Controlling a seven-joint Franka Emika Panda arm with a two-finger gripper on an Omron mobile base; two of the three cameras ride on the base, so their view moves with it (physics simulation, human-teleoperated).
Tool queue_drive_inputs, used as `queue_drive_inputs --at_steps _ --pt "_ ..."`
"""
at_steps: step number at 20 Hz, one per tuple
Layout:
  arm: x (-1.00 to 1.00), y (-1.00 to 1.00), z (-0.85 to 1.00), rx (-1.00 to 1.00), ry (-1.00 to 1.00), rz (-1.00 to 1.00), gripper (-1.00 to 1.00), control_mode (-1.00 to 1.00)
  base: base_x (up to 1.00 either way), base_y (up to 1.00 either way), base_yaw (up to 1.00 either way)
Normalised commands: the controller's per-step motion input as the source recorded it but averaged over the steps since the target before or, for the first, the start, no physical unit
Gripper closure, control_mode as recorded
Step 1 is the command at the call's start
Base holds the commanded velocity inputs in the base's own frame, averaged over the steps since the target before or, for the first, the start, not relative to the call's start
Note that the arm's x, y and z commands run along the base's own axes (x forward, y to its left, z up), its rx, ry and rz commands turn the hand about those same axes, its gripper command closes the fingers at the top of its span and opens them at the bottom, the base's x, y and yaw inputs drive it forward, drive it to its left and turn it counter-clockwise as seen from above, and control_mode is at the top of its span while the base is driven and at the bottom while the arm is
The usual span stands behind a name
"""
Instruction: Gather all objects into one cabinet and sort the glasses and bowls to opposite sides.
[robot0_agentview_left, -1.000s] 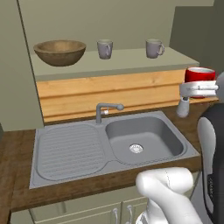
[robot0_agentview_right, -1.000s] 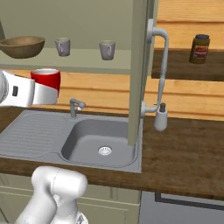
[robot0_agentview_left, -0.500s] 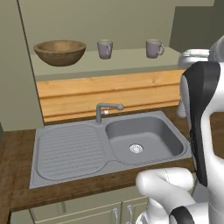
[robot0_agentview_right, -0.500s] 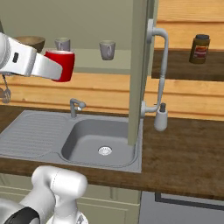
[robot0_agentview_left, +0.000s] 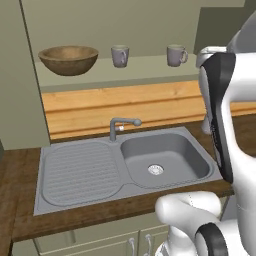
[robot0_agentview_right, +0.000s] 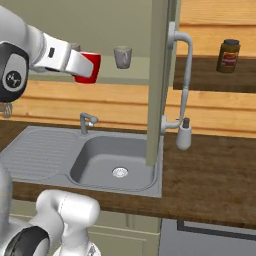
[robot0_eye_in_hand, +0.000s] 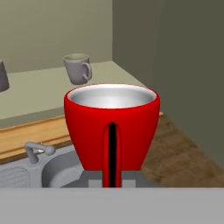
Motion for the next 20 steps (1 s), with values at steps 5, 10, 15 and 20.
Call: queue_drive_inputs --at_steps 5,10,15,20 --pt "0.29 -0.41 -0.18 0.0 -0.04 0.0 1.0 -1.0 0.0 0.0 0.0" --pt "0.31 -0.29 -0.13 0.0 0.0 0.0 1.0 -1.0 0.0 0.0 0.0" --pt "0.51 -0.06 -0.03 0.0 0.0 0.01 1.0 -1.0 0.0 0.0 0.0" --pt "0.68 0.0 0.0 0.0 0.0 0.01 1.0 -1.0 0.0 0.0 0.0"
